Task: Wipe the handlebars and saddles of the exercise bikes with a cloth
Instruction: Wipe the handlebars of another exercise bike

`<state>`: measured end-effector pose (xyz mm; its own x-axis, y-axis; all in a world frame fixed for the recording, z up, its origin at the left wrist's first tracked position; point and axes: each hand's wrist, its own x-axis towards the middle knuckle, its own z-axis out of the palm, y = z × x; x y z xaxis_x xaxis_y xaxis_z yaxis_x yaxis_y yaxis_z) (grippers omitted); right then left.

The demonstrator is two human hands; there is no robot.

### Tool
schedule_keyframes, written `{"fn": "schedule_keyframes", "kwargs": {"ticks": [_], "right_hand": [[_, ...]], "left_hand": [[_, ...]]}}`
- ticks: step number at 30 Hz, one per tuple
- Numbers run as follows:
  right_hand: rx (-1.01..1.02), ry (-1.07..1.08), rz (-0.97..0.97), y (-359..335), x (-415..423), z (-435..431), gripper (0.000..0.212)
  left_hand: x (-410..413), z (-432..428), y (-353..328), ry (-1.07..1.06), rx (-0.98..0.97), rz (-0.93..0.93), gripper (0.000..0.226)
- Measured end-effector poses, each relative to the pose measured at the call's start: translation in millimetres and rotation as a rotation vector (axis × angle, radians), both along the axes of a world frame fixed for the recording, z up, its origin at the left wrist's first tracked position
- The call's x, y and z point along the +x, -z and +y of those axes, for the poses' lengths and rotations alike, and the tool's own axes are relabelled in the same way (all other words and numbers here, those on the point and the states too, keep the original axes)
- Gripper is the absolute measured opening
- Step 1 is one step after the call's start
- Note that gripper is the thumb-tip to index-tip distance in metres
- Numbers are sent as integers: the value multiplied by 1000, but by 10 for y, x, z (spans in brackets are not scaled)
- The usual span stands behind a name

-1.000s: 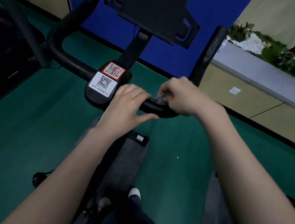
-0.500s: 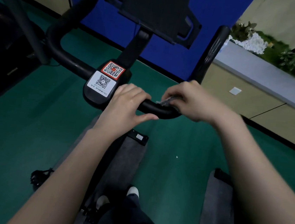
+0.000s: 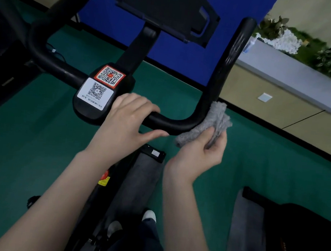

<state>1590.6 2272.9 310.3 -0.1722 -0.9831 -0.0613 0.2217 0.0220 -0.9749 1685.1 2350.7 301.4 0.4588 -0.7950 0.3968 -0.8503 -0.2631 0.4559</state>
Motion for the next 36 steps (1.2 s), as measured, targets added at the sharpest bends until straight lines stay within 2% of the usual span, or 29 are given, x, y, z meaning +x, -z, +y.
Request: {"fn": "schedule_keyframes", "kwargs": {"ticks": [5,10,17,21,24,28,33,36], "right_hand": [[209,-37,-223,52,12,180,33],[367,-162,-338,120,-61,247,29],[507,-396,-492,174,-56,407,28],[582,-484,-506,129,-20,466,28],[582,-421,-581,70,-103,322,25],[526,-362,-536,61,-149,196,24],[571,-546,-473,73,-8,420,23],[646,-549,-502,38,-63,309,25]], "left_hand": [[-1,-8,8,-7,-11,-32,49],[-7,7,-14,4,3,-29,53],[-13,6,-67,13,25,-11,45],[-15,12,-66,20,41,-14,45],[-15,20,-69,26,46,-7,45],[-25,21,-78,19,42,-9,46],[-81,-19,-104,-25,58,-42,53],[-120,-59,-113,-40,80,-93,54]]}}
